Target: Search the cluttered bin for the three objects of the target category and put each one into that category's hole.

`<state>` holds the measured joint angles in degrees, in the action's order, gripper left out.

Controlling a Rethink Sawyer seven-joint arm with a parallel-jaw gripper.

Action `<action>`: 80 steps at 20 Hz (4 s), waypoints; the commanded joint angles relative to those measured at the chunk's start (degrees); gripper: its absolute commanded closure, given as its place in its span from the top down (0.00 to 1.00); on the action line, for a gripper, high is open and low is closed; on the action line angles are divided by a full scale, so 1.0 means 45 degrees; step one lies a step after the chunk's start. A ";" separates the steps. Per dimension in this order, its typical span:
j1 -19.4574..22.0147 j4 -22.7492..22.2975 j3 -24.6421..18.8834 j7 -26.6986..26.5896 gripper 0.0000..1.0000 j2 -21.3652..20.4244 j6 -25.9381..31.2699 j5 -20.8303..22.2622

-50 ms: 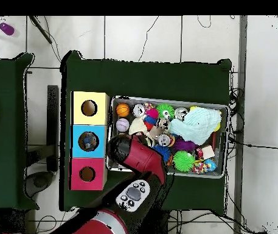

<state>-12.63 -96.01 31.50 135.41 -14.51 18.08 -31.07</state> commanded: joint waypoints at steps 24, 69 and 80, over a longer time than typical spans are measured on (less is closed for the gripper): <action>0.1533 -0.2950 -0.3842 0.1655 1.00 -0.0787 -0.0332 -0.0113; 0.0897 -0.0179 -0.1873 0.1007 0.00 0.2012 -0.3544 0.1500; 0.0744 0.0226 -0.1128 0.0868 1.00 0.2172 -0.2951 0.2062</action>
<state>-11.22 -102.45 30.17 135.41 -11.00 7.29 -23.18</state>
